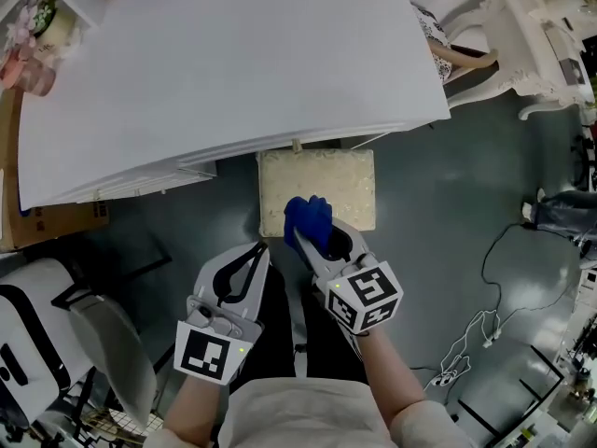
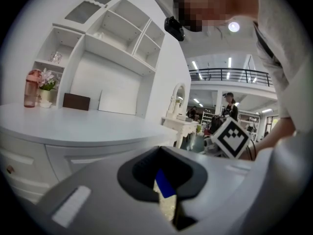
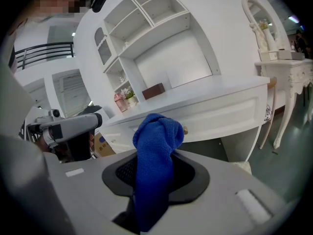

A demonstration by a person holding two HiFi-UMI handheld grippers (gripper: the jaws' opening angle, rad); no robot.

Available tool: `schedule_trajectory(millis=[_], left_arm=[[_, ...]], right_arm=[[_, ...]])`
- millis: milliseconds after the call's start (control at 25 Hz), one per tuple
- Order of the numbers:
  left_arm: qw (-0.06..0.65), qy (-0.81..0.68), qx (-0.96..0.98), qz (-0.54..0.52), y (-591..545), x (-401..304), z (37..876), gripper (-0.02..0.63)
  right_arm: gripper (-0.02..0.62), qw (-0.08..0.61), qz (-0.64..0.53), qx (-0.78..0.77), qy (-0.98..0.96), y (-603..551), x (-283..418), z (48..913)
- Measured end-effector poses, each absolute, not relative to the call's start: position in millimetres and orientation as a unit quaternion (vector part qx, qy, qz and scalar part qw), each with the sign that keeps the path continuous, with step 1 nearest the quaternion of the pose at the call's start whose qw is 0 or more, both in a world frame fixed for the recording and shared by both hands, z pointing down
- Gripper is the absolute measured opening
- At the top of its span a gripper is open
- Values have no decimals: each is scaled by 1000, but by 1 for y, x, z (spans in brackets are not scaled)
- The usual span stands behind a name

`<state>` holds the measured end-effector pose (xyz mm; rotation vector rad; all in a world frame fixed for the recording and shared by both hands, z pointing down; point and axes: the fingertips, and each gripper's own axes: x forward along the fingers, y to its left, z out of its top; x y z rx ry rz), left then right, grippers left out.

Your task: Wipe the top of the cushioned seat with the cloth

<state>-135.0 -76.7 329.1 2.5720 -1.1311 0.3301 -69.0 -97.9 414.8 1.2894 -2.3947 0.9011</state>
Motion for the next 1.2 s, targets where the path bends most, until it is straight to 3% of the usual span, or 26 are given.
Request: schedule_trajectory(millis=[1200], left_arm=[[152, -403, 895, 116, -77, -164, 402, 0]], right_arm=[[135, 165, 396, 466, -774, -143, -93, 605]])
